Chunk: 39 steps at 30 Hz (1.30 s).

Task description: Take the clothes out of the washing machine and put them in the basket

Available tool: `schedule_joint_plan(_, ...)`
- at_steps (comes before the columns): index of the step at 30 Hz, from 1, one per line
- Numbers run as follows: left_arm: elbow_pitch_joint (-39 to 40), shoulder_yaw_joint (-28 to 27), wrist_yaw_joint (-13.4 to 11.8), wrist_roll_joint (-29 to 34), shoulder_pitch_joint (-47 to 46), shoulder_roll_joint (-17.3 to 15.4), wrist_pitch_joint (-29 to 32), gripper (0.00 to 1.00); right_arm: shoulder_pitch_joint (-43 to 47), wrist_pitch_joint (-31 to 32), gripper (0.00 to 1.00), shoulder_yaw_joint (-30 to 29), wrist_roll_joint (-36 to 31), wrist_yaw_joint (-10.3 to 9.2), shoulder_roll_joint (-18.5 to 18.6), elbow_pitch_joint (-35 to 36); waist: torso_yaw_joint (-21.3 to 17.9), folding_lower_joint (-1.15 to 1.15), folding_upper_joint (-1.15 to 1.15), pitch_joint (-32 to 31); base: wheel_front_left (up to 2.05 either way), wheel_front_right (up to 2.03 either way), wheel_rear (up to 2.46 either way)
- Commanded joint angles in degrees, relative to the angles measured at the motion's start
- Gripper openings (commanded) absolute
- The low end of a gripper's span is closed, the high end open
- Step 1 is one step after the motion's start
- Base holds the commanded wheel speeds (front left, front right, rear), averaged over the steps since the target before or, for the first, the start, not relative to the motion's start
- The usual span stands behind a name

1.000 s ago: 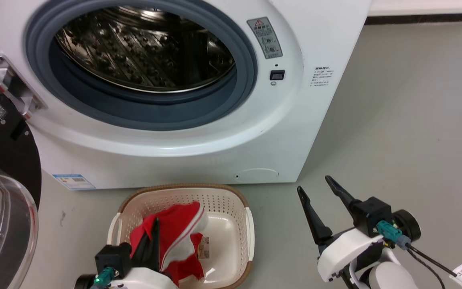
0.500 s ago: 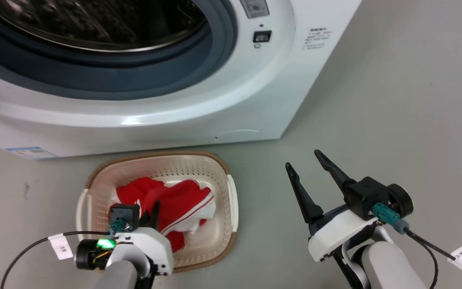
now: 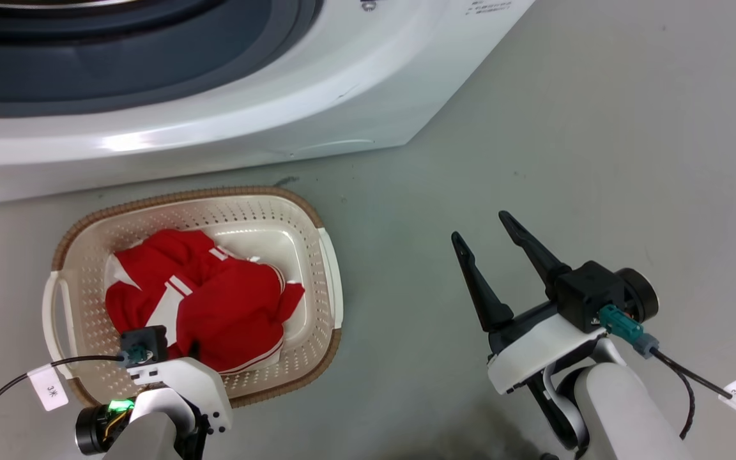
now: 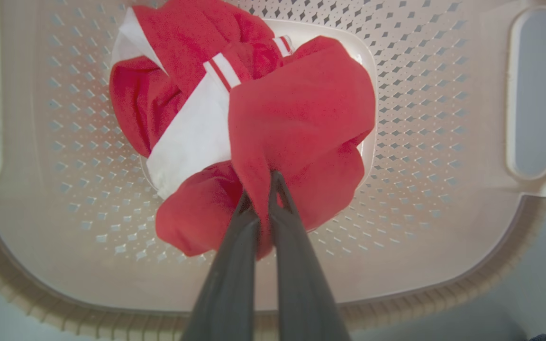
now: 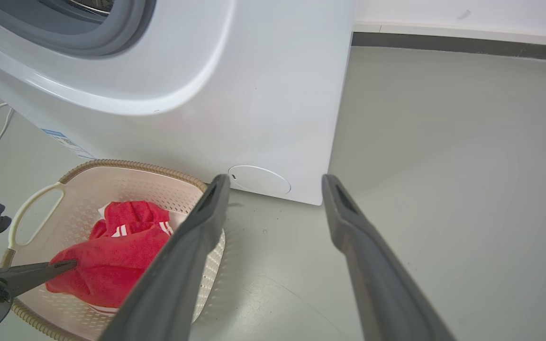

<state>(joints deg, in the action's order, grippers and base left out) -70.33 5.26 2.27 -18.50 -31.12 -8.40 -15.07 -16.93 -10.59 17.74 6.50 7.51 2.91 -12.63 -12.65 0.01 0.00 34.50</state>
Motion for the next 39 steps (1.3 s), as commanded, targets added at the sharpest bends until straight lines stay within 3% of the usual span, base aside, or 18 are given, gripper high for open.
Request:
schedule_joint_plan(1, -0.41, -0.26, -0.2, -0.46, -0.63, -0.14, -0.01, 0.0, -1.16, -0.1, 1.0, -0.02, -0.11, -0.04, -0.06, 0.07, -0.13, -0.01, 0.0, 1.32, 0.0, 0.0, 0.0)
schedule_joint_plan(7, -2.34, -1.14, 0.41, -2.27, -2.49, 0.68, 1.46, 0.0, -2.34, 0.09, 1.0, -0.38, -0.98, -0.04, -0.07, -0.36, 1.37, -0.01, 0.0, 2.26, 0.0, 0.0, 0.0)
schedule_joint_plan(8, -2.53, -1.09, 0.53, -2.4, -2.53, 0.75, 1.46, 0.29, -2.38, 0.18, 1.0, -0.22, -1.06, -0.04, -0.06, -0.53, 1.62, -0.01, 0.0, 1.87, 0.0, 0.0, 0.0)
schedule_joint_plan(9, -2.62, -1.07, 0.53, -2.47, -2.54, 0.78, 1.27, 0.73, -2.23, 0.19, 1.0, -0.1, -1.16, -0.04, -0.03, -0.77, 1.82, -0.01, 0.0, 1.22, 0.0, 0.0, 0.0)
schedule_joint_plan(10, -2.65, -1.05, 0.61, -2.58, -2.41, 0.81, 1.09, 1.0, -2.13, 0.19, 1.0, 0.01, -1.28, -0.04, -0.03, -1.08, 1.98, -0.01, 0.0, 0.41, 0.0, 0.0, 0.0)
schedule_joint_plan(19, 1.17, -0.58, 1.01, -1.82, 1.5, 1.69, -0.18, 1.0, 0.39, -0.03, 1.0, -1.55, -1.5, -0.04, -0.04, -3.89, 4.1, -0.01, 0.0, -11.64, 0.0, 0.0, 0.0)
schedule_joint_plan(28, 20.81, -3.37, 0.31, 1.56, 10.46, 3.16, -0.12, 1.0, 4.47, 0.02, 1.0, -4.04, -2.12, -0.04, -0.03, -4.55, 7.34, -0.01, 0.0, -21.49, 0.0, 0.0, 0.0)
schedule_joint_plan(39, 46.16, -7.53, 0.98, 6.25, 17.41, 5.01, -0.13, 1.0, 8.03, 1.05, 1.0, -7.27, -3.67, -0.04, -0.03, -2.21, 9.75, -0.01, 0.0, -27.03, 0.0, 0.0, 0.0)
